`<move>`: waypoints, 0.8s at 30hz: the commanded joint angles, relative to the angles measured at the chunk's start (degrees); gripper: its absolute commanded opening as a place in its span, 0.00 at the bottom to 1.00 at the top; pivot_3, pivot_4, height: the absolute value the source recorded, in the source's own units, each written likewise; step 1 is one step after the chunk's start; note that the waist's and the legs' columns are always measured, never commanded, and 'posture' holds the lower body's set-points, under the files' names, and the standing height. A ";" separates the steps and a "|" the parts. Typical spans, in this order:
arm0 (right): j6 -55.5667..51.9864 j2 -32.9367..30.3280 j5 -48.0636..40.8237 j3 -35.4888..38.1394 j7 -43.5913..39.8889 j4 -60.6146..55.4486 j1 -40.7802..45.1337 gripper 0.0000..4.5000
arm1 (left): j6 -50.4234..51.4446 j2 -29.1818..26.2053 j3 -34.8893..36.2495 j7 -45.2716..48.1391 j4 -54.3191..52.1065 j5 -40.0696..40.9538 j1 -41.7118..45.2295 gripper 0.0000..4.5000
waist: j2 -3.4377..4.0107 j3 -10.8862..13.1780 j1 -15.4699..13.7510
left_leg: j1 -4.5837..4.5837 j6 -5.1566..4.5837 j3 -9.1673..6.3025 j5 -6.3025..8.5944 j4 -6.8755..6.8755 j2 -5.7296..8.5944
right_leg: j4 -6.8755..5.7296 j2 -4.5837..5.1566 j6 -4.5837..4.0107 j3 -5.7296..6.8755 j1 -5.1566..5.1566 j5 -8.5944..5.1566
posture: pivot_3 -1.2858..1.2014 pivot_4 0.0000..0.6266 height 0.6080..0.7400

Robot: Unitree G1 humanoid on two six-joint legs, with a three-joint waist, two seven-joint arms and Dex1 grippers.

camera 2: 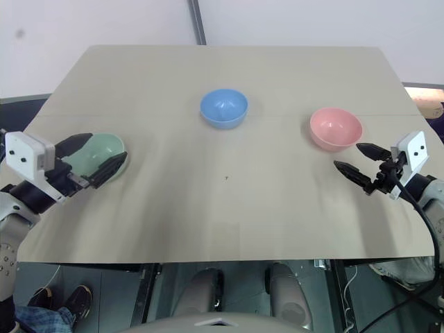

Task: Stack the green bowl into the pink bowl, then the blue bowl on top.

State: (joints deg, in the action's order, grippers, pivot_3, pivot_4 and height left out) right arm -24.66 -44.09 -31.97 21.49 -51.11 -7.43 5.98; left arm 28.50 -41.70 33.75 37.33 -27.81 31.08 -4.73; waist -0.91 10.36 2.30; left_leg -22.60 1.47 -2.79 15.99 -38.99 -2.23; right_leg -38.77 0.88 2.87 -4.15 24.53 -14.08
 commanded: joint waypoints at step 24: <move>0.98 -0.03 -0.08 0.02 0.57 -0.59 2.31 0.96 | 0.03 -1.12 1.09 1.99 -2.25 4.18 -1.70 1.00 | 0.00 0.00 0.00 | 0.00 0.00 0.00 0.00 0.00 0.00 | -0.01 0.00 0.00 0.00 0.00 0.00 | 0.52 0.24 1.00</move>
State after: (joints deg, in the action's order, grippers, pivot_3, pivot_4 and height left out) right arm -24.33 -43.92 -31.94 21.04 -50.79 -6.67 7.46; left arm 29.18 -41.59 33.75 38.57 -28.05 34.02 -6.74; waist -0.91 10.36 2.30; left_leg -22.60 1.46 -2.78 15.99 -38.99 -2.23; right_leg -38.79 0.88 2.87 -4.15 24.53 -14.07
